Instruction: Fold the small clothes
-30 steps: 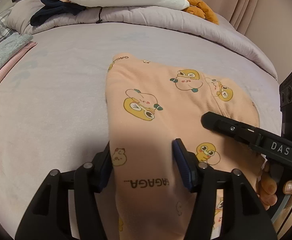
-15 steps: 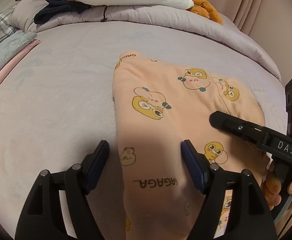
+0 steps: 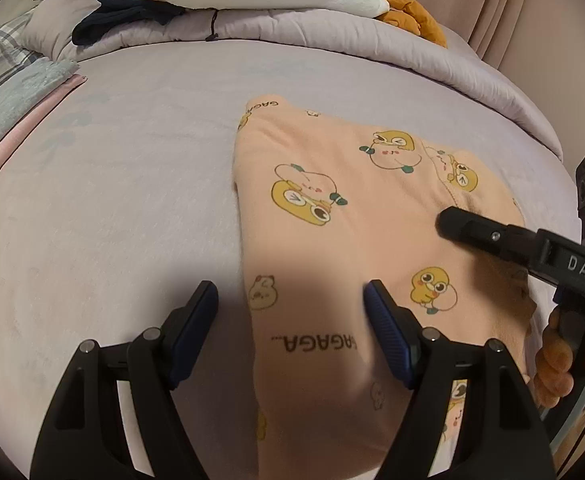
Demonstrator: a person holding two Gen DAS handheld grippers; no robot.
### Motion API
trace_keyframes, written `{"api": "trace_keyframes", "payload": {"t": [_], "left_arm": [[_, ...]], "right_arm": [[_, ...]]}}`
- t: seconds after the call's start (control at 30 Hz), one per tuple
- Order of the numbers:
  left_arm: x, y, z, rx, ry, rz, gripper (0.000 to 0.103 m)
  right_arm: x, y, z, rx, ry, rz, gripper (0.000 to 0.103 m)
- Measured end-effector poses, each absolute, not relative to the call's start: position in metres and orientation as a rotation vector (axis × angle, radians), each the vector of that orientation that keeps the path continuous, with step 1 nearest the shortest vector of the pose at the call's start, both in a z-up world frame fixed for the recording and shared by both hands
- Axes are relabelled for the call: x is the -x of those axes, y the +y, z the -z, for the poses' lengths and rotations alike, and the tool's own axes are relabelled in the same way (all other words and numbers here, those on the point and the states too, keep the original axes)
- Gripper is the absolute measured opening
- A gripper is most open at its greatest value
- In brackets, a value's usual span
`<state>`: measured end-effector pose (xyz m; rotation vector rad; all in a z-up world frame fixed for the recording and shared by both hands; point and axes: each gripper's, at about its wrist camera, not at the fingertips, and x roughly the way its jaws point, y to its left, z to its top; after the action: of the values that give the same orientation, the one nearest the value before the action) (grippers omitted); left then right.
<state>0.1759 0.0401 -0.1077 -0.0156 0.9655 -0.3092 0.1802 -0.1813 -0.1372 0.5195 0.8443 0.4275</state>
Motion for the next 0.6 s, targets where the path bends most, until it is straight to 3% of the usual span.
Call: {"api": "trace_keyframes", "payload": {"t": [0.6], "left_arm": [[-0.164,0.046,0.110,0.019,0.967,0.307,0.077]], "right_arm": [[-0.177,-0.192,0.136,-0.566,0.846,-0.382,0.036]]}}
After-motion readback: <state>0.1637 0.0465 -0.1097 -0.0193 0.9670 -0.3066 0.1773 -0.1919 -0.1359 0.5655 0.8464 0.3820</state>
